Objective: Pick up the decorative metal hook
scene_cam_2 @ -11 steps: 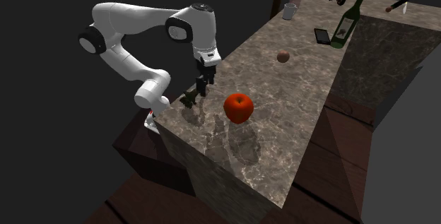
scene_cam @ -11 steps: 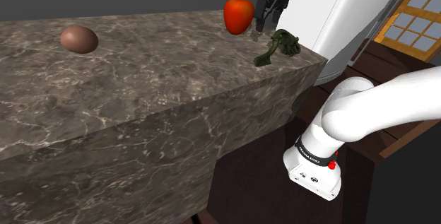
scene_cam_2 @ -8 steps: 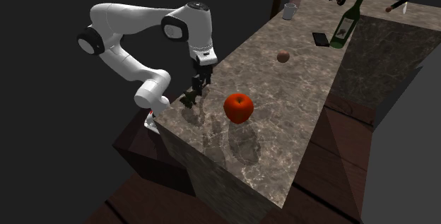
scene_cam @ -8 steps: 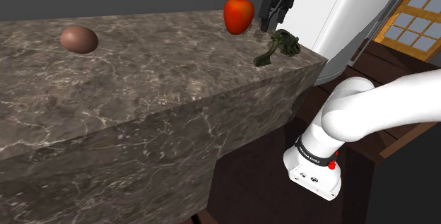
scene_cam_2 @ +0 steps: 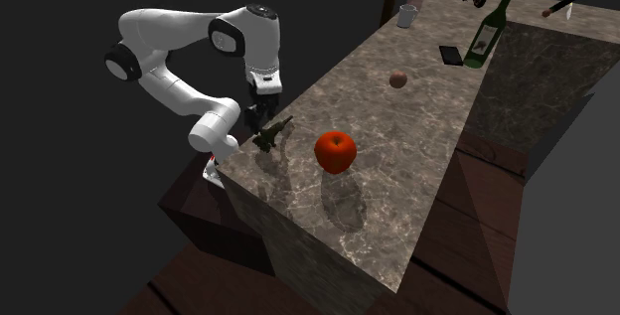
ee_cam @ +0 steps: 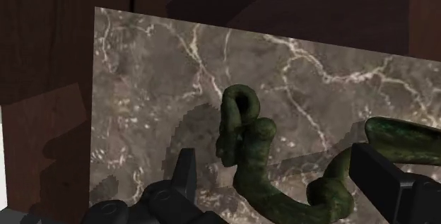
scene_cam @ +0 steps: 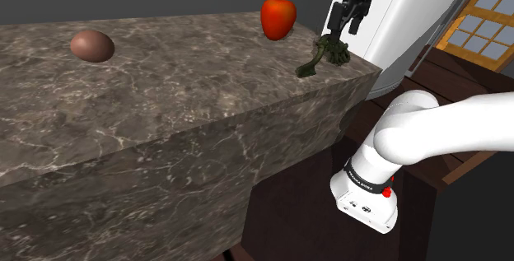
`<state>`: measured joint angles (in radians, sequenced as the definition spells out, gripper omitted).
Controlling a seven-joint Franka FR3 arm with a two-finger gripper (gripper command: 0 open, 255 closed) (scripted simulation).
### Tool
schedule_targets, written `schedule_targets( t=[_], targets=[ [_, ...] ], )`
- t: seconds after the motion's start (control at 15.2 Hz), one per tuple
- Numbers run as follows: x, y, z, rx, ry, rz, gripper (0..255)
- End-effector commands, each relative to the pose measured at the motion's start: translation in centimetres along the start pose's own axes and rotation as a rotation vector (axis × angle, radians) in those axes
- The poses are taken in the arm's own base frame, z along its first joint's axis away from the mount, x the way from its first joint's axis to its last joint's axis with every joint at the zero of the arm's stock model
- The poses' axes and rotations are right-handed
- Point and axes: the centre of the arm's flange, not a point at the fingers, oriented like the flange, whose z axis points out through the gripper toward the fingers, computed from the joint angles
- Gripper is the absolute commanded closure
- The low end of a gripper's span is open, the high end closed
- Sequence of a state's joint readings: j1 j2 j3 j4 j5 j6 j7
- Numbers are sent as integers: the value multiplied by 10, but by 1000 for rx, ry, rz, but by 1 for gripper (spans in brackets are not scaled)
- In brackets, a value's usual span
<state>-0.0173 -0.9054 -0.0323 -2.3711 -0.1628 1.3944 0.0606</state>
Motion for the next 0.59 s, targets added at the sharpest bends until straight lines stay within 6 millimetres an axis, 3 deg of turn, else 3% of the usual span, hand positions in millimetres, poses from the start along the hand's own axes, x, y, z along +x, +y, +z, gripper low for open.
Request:
schedule_targets(
  t=[0.0, 0.46, 0.53],
  targets=[
    [-34, 7, -14, 1, 94, 20, 0],
    [-32, 3, 15, 1, 94, 20, 0],
    [-32, 3, 15, 1, 94, 20, 255]
  ],
)
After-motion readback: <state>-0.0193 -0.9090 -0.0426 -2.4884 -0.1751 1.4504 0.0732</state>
